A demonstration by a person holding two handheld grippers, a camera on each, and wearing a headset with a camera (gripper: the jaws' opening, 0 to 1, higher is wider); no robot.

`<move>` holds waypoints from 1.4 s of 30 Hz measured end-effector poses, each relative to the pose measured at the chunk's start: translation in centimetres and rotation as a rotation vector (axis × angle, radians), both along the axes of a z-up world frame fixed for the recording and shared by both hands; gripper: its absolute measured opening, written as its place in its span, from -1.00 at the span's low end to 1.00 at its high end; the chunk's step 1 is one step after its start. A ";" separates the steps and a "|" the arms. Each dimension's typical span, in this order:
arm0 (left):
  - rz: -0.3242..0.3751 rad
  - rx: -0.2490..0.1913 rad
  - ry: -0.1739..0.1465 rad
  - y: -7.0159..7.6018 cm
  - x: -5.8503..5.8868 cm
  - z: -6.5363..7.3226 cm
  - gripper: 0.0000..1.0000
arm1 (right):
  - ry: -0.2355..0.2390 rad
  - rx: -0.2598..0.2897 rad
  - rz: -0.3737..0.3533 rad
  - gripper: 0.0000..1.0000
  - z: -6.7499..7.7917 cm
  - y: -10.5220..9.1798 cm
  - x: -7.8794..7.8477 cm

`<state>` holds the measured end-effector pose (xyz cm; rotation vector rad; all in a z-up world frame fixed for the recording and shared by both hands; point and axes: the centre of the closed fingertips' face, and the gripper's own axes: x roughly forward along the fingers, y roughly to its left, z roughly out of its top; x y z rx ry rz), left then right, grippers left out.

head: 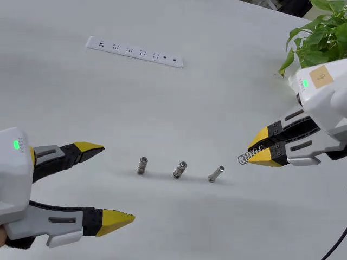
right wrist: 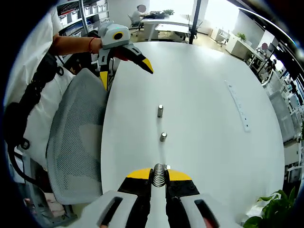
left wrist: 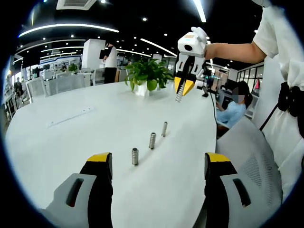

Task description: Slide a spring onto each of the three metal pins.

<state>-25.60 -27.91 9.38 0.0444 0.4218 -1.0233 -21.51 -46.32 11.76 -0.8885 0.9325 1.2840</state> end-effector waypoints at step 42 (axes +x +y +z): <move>-0.020 -0.053 0.040 -0.6 0.8 -1.7 0.97 | 0.048 -0.099 -0.011 -0.86 -7.2 -0.6 2.5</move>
